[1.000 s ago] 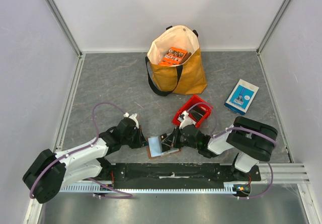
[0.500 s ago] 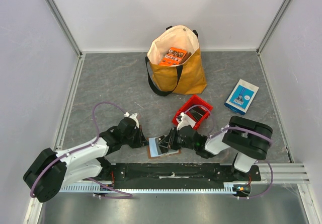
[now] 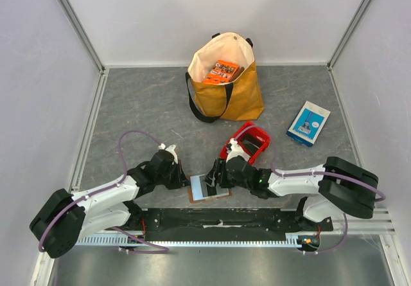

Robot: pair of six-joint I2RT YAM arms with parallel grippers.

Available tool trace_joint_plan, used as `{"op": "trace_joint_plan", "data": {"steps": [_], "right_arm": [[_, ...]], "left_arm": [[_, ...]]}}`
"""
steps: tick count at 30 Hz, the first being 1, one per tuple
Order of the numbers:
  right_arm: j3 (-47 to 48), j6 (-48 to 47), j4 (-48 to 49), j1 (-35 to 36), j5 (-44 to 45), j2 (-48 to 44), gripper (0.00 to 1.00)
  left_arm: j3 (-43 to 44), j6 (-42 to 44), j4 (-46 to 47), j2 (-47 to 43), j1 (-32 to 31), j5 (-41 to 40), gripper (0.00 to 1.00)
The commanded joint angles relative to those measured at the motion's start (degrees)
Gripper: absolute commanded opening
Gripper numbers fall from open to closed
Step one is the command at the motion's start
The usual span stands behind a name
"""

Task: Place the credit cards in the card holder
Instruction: Insert the credit card into the card holder.

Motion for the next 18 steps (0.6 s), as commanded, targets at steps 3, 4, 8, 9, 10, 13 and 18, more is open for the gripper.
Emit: {"op": "trace_joint_plan", "data": {"steps": [3,4,8,9,10,13,18], "right_arm": [[3.15,-2.66,-3.65,0.41,-2.31,7.16,0.64],[3.77,-2.67,-3.73,0.76,-2.40,7.51,0.63],[5.00,-2.58,-2.25,1.91,-3.19,8.39,0.62],[5.35,-2.23,-1.54,2.17,-3.72,8.83,0.61],[5.79,-1.79,-1.28,2.35,-4.16,9.18,0.59],[6.24,-0.56,0.04,3.05,-4.86,10.15,0.59],[7.90,-1.78,-3.88,3.58,-2.60,9.19,0.57]], "left_arm": [[0.10,2.09,-0.29,1.31,-0.10,-0.64,0.02],[0.18,2.01,-0.29,1.22,-0.10,-0.64,0.02],[0.18,1.92,-0.29,0.96,-0.01,-0.82,0.02],[0.27,1.92,-0.29,1.04,-0.01,-0.82,0.02],[0.27,1.92,-0.29,1.04,-0.18,-0.73,0.02],[0.36,1.66,-0.03,1.22,-0.10,-0.73,0.02],[0.36,1.66,-0.38,0.87,-0.10,-0.91,0.02]]}}
